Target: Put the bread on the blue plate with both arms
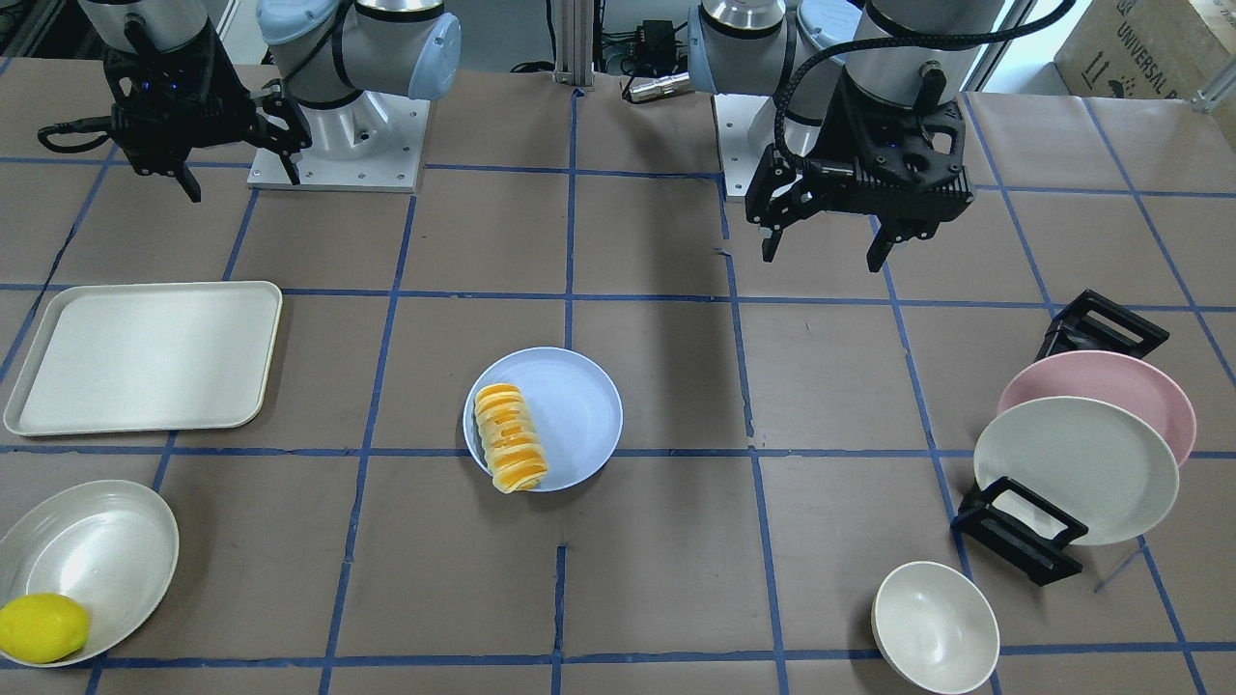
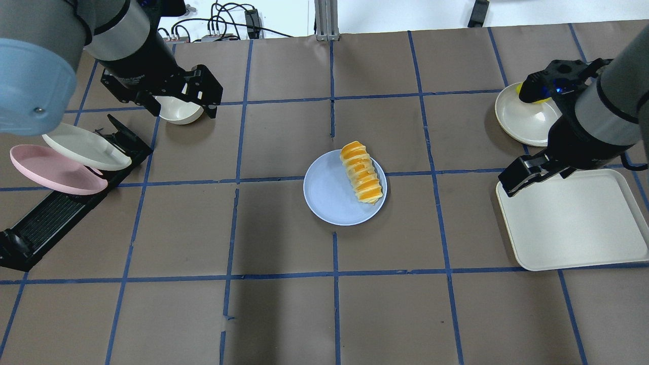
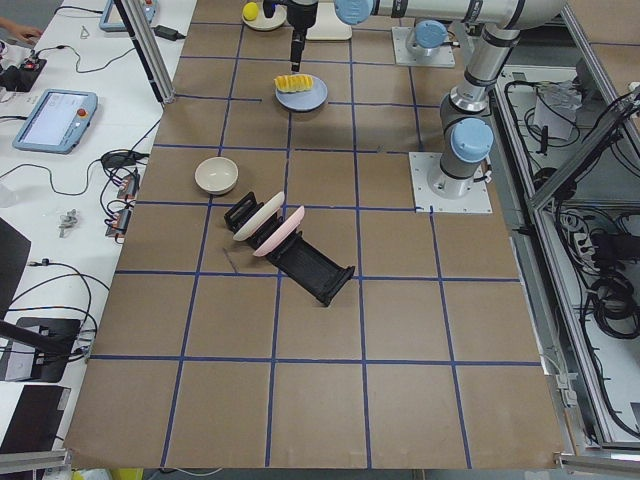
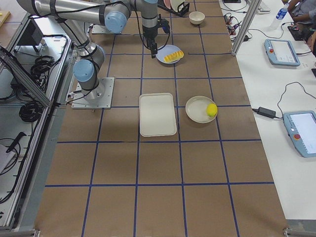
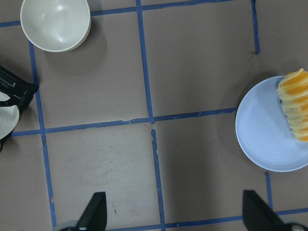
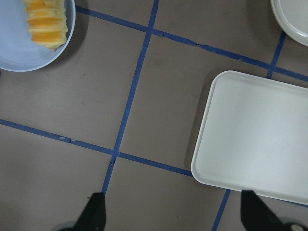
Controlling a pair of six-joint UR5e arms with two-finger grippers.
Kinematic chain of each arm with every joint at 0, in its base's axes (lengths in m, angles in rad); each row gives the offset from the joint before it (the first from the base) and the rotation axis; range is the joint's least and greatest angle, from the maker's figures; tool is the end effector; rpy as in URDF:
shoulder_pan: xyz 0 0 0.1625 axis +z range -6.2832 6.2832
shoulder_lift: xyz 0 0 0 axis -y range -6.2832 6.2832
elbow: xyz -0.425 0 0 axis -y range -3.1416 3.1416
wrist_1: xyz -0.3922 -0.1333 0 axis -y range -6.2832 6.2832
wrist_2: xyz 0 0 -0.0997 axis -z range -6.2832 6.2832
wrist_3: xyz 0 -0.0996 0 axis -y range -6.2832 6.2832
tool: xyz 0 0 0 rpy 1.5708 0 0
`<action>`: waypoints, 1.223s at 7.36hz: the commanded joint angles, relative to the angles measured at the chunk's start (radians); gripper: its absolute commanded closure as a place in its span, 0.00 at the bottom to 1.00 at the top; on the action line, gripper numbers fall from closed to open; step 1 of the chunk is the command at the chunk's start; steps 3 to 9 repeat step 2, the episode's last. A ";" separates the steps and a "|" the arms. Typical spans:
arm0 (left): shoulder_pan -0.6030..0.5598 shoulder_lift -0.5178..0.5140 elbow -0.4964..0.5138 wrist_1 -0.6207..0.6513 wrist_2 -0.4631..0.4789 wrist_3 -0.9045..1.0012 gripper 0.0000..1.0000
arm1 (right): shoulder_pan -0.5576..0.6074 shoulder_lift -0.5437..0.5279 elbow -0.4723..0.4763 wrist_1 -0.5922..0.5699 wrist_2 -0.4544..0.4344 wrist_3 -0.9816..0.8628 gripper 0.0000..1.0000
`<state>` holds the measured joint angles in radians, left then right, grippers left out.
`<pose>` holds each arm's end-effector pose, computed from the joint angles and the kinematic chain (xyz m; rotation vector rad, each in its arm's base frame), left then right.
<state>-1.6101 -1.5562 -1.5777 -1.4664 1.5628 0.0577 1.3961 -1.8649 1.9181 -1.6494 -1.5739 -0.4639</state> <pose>-0.1535 -0.4905 0.5027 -0.1524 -3.1260 0.1757 0.0665 -0.3881 0.4514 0.4510 -3.0978 0.0362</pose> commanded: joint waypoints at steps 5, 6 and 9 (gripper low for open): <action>-0.001 0.001 0.002 -0.002 -0.001 0.001 0.00 | 0.095 0.019 -0.001 -0.024 0.002 0.122 0.00; -0.001 0.001 0.002 -0.002 -0.001 0.001 0.00 | 0.095 0.019 -0.001 -0.024 0.002 0.122 0.00; -0.001 0.001 0.002 -0.002 -0.001 0.001 0.00 | 0.095 0.019 -0.001 -0.024 0.002 0.122 0.00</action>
